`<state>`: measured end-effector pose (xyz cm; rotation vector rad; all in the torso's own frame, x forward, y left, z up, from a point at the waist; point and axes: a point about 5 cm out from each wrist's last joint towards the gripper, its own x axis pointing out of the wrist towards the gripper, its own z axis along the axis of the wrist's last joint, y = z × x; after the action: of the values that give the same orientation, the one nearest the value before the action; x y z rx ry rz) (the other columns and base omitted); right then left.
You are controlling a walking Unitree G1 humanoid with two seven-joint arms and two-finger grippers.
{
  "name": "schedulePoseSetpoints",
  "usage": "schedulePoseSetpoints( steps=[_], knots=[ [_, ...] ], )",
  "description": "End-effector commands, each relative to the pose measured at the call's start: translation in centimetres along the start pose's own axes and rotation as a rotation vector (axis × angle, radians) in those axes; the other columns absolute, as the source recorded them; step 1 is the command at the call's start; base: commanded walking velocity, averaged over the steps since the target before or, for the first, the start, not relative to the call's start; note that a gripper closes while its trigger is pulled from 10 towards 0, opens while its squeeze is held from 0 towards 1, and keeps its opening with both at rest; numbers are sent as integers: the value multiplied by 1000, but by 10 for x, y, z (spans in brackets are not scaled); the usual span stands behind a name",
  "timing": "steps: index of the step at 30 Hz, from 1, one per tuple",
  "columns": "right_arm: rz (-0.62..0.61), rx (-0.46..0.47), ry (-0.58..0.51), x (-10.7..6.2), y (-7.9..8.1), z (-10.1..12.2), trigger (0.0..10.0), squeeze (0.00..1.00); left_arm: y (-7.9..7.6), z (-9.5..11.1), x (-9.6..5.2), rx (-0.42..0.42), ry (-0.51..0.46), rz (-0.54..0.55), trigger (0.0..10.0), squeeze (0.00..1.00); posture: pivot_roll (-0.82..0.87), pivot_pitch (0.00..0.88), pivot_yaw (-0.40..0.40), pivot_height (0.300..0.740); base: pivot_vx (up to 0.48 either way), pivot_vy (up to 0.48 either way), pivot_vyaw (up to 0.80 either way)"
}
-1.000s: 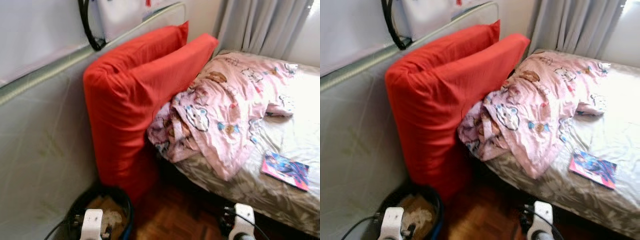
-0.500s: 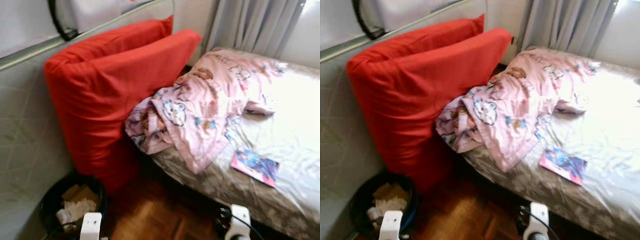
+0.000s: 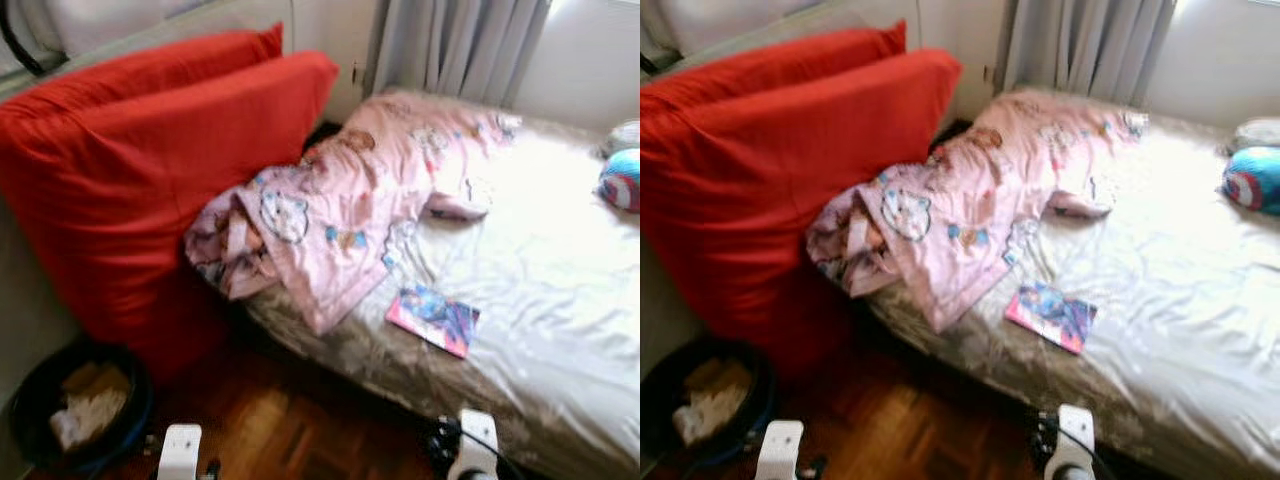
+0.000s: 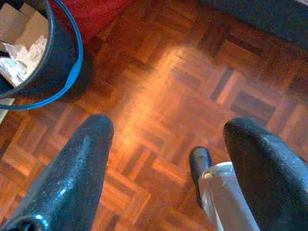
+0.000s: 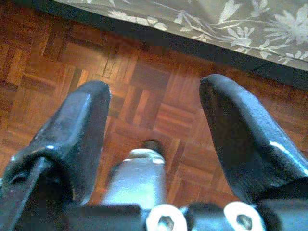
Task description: Clean up the room
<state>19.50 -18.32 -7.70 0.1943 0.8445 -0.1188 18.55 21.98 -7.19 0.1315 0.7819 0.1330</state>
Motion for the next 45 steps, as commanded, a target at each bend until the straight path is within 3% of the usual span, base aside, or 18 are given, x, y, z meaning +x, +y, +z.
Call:
schedulePoseSetpoints(
  steps=[1, 26, 45],
  knots=[
    [-24, -10, 10, -1, -9, -1, 10000, 0, -4, -1, 0, -2, 10, -10, 10000, 0, -33, 70, 19, 740, 0, -424, 0],
    [-29, -10, 17, -2, -10, -4, 10000, 0, -6, -3, -1, 16, 10, -27, 10000, 0, -49, 21, 27, 740, 0, -423, 0],
    [-32, -5, 23, -2, -9, -3, 10000, 0, -9, -1, 0, 15, 15, -27, 10000, 0, -50, 41, 28, 740, 0, -424, -715]
  ],
)
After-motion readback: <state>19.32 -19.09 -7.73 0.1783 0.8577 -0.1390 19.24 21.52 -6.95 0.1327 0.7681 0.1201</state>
